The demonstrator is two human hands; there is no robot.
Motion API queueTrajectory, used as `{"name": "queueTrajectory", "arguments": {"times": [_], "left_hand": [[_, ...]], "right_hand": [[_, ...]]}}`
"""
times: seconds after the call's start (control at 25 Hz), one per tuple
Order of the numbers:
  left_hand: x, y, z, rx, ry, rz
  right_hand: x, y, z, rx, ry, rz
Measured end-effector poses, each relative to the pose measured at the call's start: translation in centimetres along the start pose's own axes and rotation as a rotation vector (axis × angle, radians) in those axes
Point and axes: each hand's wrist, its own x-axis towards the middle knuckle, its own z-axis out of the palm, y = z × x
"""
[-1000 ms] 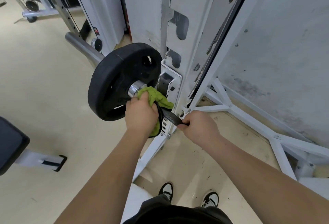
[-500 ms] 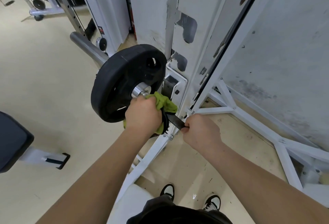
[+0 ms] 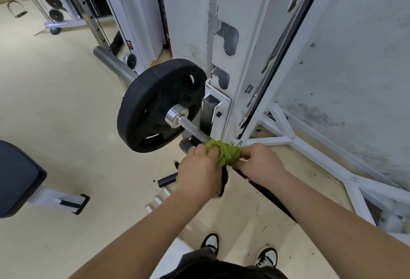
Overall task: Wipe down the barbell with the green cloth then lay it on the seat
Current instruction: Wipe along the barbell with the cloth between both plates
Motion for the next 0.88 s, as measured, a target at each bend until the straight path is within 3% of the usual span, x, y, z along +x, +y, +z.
{"name": "queueTrajectory", "arguments": {"times": [0.08,0.16,0.24,0.36,0.48,0.64,0.68,0.8,0.88], "left_hand": [[-2.9,-0.6,1.3,-0.161,-0.143,-0.095],[-6.4,0.0,2.0,-0.434,-0.287,-0.380],[-6.5,0.2,2.4,-0.781,-0.190,-0.804],[-2.4,-1.3,3.1,-1.206,0.048,-1.137],[0.4,0.5,3.4,-1.584,-0.048,-1.161],[-0.8,3.2,3.1,-1.541,-0.264,-1.047],[-0.5,2.4,3.1,-1.533,-0.231,-1.059],[1.1,1.5,3.3,-1.599,0.075,-1.227],[0.3,3.5,3.6,-1.470,0.068,-1.218]], "right_hand": [[-0.6,0.9,-0.5,0.037,0.005,-0.015],[-1.2,1.2,-0.4,0.042,0.036,-0.046],[-1.2,1.1,0.1,0.013,0.056,-0.081],[-1.5,0.4,0.9,-0.079,0.074,-0.093],[-1.5,-0.3,0.9,-0.152,0.093,-0.058],[-1.8,-0.7,1.0,-0.135,0.117,0.004],[-1.9,-0.6,1.1,-0.135,0.126,-0.003],[-2.1,-0.5,1.3,-0.113,0.134,-0.015],[-2.3,-0.6,1.4,-0.115,0.139,-0.026]]}}
